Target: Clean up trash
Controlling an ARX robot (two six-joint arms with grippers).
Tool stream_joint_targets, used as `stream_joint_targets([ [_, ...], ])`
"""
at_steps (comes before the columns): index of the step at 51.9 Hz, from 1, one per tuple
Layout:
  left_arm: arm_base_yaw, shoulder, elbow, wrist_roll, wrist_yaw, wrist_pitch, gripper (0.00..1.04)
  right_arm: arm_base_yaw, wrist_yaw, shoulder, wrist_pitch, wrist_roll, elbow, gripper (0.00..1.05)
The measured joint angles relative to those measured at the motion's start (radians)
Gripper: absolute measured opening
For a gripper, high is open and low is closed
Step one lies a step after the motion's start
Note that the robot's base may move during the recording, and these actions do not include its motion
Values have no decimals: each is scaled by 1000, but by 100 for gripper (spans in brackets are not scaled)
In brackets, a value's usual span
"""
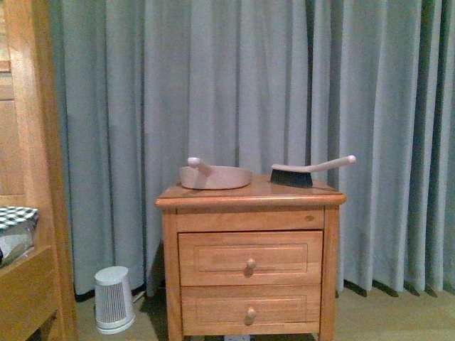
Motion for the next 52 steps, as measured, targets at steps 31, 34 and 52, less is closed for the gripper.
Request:
stream_joint_targets([
  [31, 0, 0, 0, 0, 0, 0, 97, 0, 0, 0, 0, 0, 0, 97],
  [34, 0, 0, 0, 0, 0, 0, 97, 0, 0, 0, 0, 0, 0, 97],
  [52, 0, 0, 0, 0, 0, 0, 97, 0, 0, 0, 0, 0, 0, 97],
])
